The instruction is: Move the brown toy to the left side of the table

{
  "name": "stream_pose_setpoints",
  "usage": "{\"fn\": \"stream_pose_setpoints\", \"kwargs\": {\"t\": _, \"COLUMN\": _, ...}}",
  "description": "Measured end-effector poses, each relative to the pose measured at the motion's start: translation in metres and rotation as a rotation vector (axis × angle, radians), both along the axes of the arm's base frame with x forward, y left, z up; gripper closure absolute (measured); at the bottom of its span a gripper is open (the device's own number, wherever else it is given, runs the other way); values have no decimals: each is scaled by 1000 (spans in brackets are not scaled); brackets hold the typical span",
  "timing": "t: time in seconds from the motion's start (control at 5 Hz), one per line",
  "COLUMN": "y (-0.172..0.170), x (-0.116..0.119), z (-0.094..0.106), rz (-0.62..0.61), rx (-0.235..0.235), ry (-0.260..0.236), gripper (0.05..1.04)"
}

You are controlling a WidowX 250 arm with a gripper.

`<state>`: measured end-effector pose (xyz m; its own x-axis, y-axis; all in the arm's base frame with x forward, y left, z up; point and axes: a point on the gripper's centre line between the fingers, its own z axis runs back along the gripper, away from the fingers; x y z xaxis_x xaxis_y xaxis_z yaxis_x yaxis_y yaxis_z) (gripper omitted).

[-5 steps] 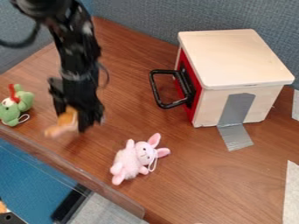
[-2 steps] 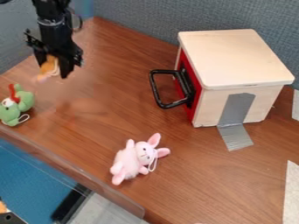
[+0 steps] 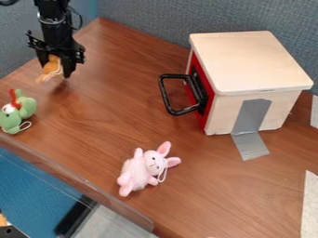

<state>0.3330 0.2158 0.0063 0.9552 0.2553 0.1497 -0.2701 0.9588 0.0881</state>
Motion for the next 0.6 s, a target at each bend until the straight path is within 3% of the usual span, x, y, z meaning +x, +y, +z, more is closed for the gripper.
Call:
{"fn": "stream_pose_setpoints", "kwargs": {"t": 0.2, "y": -3, "x": 0, "z": -12, "rz": -13, "rx": -32, "ry": 24, "gripper": 405}}
{"fn": "stream_pose_setpoints", "kwargs": {"t": 0.4, "y": -2, "x": 0, "z": -8, "rz": -25, "rx": -36, "ry": 42, "gripper": 122}}
{"fn": "stream_pose_setpoints", "kwargs": {"t": 0.6, "y": -2, "x": 2, "z": 17, "rz": -53, "rx": -46, "ry": 26, "gripper": 76}}
